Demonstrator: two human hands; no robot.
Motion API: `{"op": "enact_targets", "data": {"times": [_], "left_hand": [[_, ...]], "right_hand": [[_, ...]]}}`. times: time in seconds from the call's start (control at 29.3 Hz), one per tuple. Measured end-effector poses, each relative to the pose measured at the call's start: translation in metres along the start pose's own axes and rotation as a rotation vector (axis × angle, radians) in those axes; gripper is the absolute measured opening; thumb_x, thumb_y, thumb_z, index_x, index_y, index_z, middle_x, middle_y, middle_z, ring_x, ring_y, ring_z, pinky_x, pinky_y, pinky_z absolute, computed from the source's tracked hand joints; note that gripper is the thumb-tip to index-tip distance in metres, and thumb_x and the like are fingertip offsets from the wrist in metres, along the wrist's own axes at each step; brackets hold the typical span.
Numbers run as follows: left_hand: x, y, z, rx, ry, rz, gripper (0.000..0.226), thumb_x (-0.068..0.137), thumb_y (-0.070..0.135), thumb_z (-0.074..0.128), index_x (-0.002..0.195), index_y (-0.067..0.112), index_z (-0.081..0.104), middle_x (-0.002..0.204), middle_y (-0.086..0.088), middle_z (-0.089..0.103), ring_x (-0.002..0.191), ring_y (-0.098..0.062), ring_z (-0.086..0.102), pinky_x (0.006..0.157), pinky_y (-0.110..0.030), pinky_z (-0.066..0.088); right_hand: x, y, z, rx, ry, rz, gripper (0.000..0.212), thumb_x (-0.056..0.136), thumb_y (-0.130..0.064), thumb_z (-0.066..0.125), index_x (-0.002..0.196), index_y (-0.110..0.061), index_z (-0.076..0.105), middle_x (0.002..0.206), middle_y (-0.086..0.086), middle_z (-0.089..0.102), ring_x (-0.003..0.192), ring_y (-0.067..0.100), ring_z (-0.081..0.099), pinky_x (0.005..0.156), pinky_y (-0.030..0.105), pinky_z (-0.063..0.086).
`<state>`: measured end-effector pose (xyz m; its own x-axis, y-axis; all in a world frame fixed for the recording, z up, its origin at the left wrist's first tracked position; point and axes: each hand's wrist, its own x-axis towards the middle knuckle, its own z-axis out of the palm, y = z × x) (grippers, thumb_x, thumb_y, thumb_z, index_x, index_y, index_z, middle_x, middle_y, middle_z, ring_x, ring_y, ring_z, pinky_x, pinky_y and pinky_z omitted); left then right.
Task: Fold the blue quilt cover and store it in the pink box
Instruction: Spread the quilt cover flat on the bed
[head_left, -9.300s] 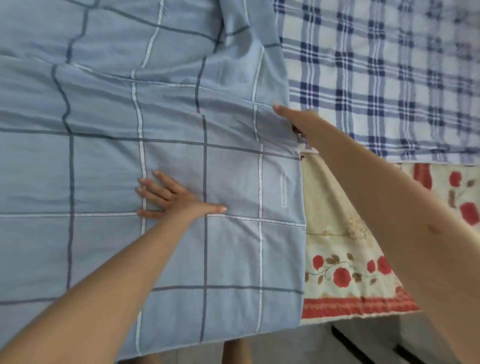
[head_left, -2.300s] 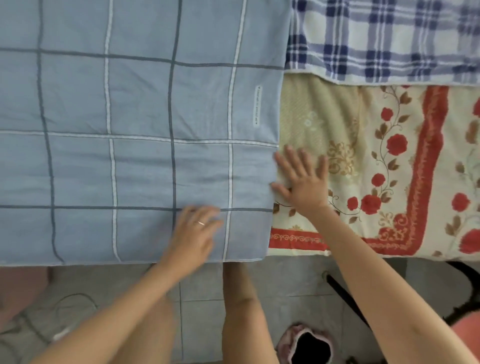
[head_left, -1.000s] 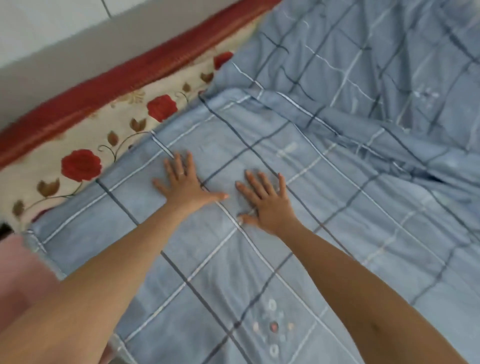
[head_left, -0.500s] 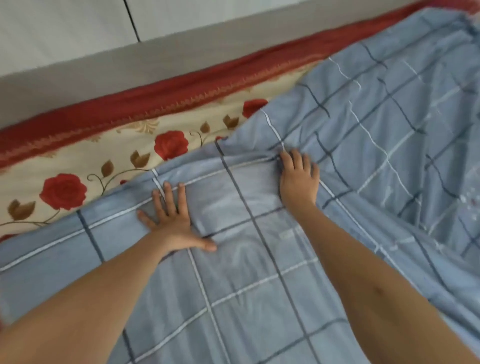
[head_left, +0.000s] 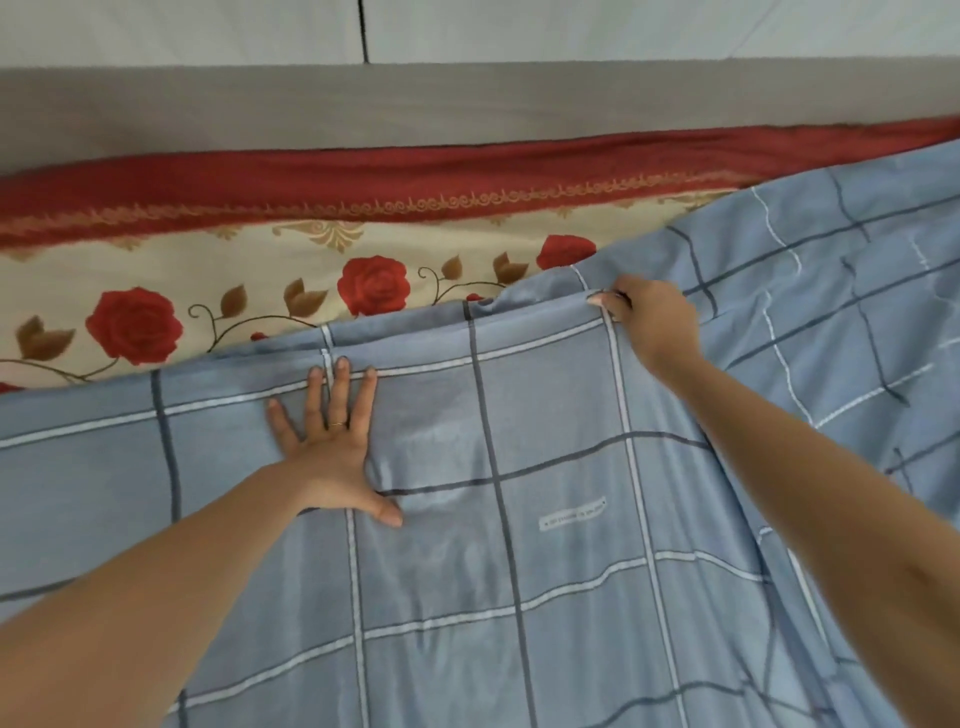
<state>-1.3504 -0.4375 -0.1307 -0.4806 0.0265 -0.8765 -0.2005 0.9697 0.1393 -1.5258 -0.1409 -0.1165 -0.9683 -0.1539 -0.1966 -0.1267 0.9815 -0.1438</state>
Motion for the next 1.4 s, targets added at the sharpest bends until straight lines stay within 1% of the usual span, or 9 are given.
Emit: {"op": "enact_targets", "data": {"times": [0.34,0.51,0.58,0.65,0.79,0.92,1.09,1.2,1.4], "left_hand": [[0.017,-0.008,0.016,-0.071,0.114,0.071,0.152,0.043,0.084,0.067,0.121,0.034,-0.054,0.120,0.004,-0.067,0.114,-0.027,-0.058,0.095,-0.062,-0.029],[0.027,-0.010,0.026,-0.164,0.230,0.093,0.111,0.068,0.089,0.033,0.122,0.038,-0.050,0.129,0.006,-0.061,0.122,-0.024,-0.052,0.100,-0.063,-0.024],[0.030,-0.014,0.034,-0.210,0.353,0.110,0.090,0.081,0.081,0.022,0.137,0.040,-0.035,0.143,0.008,-0.047,0.133,-0.020,-0.042,0.105,-0.061,-0.020],[0.033,-0.020,0.034,-0.324,0.666,0.144,0.072,0.086,0.068,0.024,0.148,0.036,0.010,0.156,0.001,-0.001,0.143,-0.021,-0.004,0.110,-0.055,-0.002],[0.045,-0.056,-0.002,-0.308,1.188,0.175,0.027,0.088,0.036,0.058,0.107,0.018,0.061,0.123,-0.009,0.049,0.116,-0.030,0.038,0.095,-0.044,0.022],[0.057,-0.068,-0.027,-0.156,1.069,0.356,0.027,0.083,0.042,0.065,0.089,0.017,0.064,0.116,-0.004,0.052,0.110,-0.028,0.045,0.088,-0.040,0.030],[0.068,-0.059,-0.037,-0.056,1.000,0.370,0.032,0.087,0.045,0.060,0.097,0.014,0.062,0.116,-0.006,0.047,0.108,-0.030,0.042,0.088,-0.040,0.035],[0.077,-0.061,-0.035,0.046,1.095,0.472,0.026,0.093,0.031,0.055,0.100,0.007,0.063,0.111,-0.013,0.052,0.094,-0.034,0.048,0.071,-0.038,0.037],[0.093,-0.067,-0.034,0.087,1.206,0.601,0.032,0.095,0.028,0.036,0.087,0.006,0.057,0.084,-0.011,0.056,0.051,-0.029,0.051,0.041,-0.024,0.027]], "right_hand": [[0.027,-0.050,0.027,-0.155,-0.028,0.092,0.026,0.098,-0.013,0.035,0.121,-0.005,0.046,0.119,0.019,0.055,0.108,0.037,0.052,0.078,0.041,0.039],[0.009,-0.104,0.044,-0.120,0.007,-0.241,0.036,0.084,-0.003,0.043,0.119,-0.007,0.047,0.116,0.012,0.055,0.106,0.033,0.050,0.089,0.040,0.035],[0.008,-0.108,0.053,-0.073,-0.022,-0.227,0.043,0.082,0.002,0.041,0.124,-0.008,0.045,0.120,0.013,0.052,0.109,0.034,0.048,0.088,0.041,0.036],[0.012,-0.103,0.059,0.026,-0.035,-0.151,0.047,0.081,0.006,0.039,0.125,-0.009,0.047,0.124,0.014,0.052,0.112,0.035,0.048,0.089,0.042,0.037],[0.022,-0.099,0.070,0.284,-0.019,-0.044,0.046,0.078,0.008,0.031,0.115,-0.010,0.052,0.124,0.012,0.056,0.112,0.033,0.052,0.093,0.040,0.042],[0.002,-0.096,0.077,0.334,0.077,-0.058,0.041,0.084,0.004,0.031,0.116,-0.009,0.053,0.121,0.014,0.055,0.112,0.032,0.051,0.093,0.044,0.043],[-0.028,-0.085,0.098,-0.175,0.480,-0.044,0.036,0.092,-0.005,0.028,0.120,-0.004,0.052,0.112,0.017,0.057,0.110,0.035,0.051,0.111,0.045,0.027],[-0.022,-0.090,0.100,-0.198,0.425,-0.005,0.035,0.095,-0.003,0.025,0.120,-0.006,0.049,0.115,0.016,0.054,0.116,0.032,0.047,0.116,0.043,0.015],[-0.011,-0.086,0.095,0.081,0.365,0.112,0.027,0.101,-0.019,0.035,0.113,-0.006,0.055,0.117,0.014,0.057,0.107,0.033,0.051,0.094,0.040,0.033]]}}
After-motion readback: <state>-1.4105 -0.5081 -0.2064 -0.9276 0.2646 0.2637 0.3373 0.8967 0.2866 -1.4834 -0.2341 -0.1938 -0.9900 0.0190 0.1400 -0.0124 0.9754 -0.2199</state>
